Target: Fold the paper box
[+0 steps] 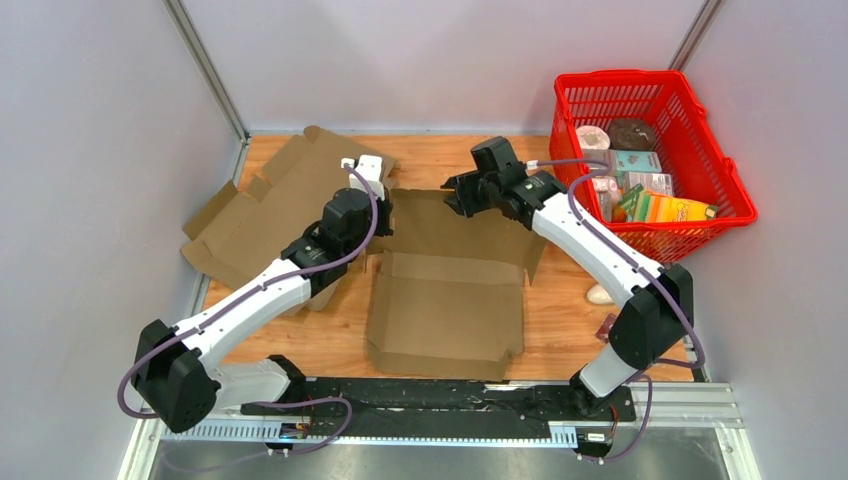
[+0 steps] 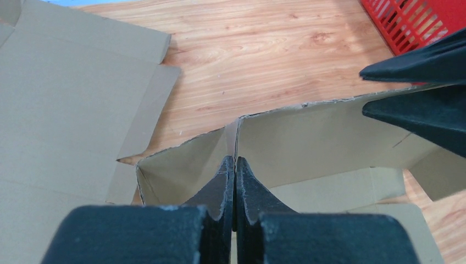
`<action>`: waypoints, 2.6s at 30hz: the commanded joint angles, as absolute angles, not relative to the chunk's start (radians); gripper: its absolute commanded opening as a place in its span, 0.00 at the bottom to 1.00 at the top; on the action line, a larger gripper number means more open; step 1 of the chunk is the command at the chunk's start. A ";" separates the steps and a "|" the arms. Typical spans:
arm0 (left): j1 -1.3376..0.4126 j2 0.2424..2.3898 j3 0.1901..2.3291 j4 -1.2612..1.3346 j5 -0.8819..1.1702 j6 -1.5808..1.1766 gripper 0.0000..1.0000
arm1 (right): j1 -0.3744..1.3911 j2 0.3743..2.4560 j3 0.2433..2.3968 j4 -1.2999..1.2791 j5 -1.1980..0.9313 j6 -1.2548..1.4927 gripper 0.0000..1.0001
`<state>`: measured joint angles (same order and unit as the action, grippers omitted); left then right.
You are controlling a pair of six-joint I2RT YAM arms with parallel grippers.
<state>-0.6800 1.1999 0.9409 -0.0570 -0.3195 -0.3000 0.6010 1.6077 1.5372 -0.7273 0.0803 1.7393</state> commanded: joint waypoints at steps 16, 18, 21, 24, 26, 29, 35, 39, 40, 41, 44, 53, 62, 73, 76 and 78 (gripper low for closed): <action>-0.669 0.789 0.759 -0.086 -0.205 -0.325 0.47 | 0.586 1.473 1.249 -0.310 0.115 1.542 0.00; -0.652 0.735 0.735 -0.151 -0.228 -0.316 0.49 | 0.578 1.470 1.235 -0.293 0.091 1.539 0.00; -0.565 0.713 0.693 -0.193 -0.206 -0.321 0.58 | 0.565 1.474 1.216 -0.247 0.043 1.551 0.00; -0.465 0.762 0.672 -0.196 -0.045 -0.299 0.61 | 0.549 1.488 1.223 -0.224 -0.021 1.563 0.00; -0.453 0.801 0.686 -0.199 0.017 -0.249 0.60 | 0.538 1.496 1.224 -0.196 -0.057 1.574 0.00; -0.453 0.857 0.684 -0.160 0.090 -0.215 0.60 | 0.526 1.503 1.226 -0.183 -0.074 1.582 0.00; -0.453 0.920 0.646 -0.003 0.216 -0.221 0.61 | 0.509 1.529 1.226 -0.140 -0.116 1.617 0.00; -0.454 1.029 0.672 0.070 0.251 -0.232 0.61 | 0.509 1.558 1.206 -0.074 -0.159 1.658 0.00; -0.454 1.044 0.676 0.089 0.268 -0.239 0.61 | 0.508 1.565 1.209 -0.074 -0.169 1.654 0.00; -0.454 1.058 0.676 0.109 0.276 -0.247 0.59 | 0.508 1.572 1.210 -0.075 -0.170 1.648 0.00; -0.454 1.101 0.676 0.162 0.290 -0.262 0.52 | 0.509 1.560 1.204 -0.104 -0.131 1.600 0.00; -0.469 1.132 0.588 0.328 0.273 -0.324 0.43 | 0.520 1.560 1.167 -0.159 -0.035 1.485 0.00; -0.506 1.195 0.633 0.402 0.204 -0.368 0.47 | 0.528 1.588 1.224 -0.212 -0.038 1.489 0.03; -0.549 1.126 0.629 0.382 0.014 -0.333 0.47 | 0.528 1.626 1.377 -0.388 -0.103 1.637 0.03; -0.549 1.129 0.629 0.364 0.021 -0.321 0.47 | 0.526 1.629 1.407 -0.431 -0.097 1.666 0.04; -0.549 1.132 0.624 0.365 0.032 -0.318 0.48 | 0.520 1.631 1.413 -0.439 -0.101 1.680 0.04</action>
<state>-0.5503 1.1484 0.5991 0.3115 0.0494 -0.3454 0.5121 1.6222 1.3647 -0.3618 -0.0616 1.6306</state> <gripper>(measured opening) 0.473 0.037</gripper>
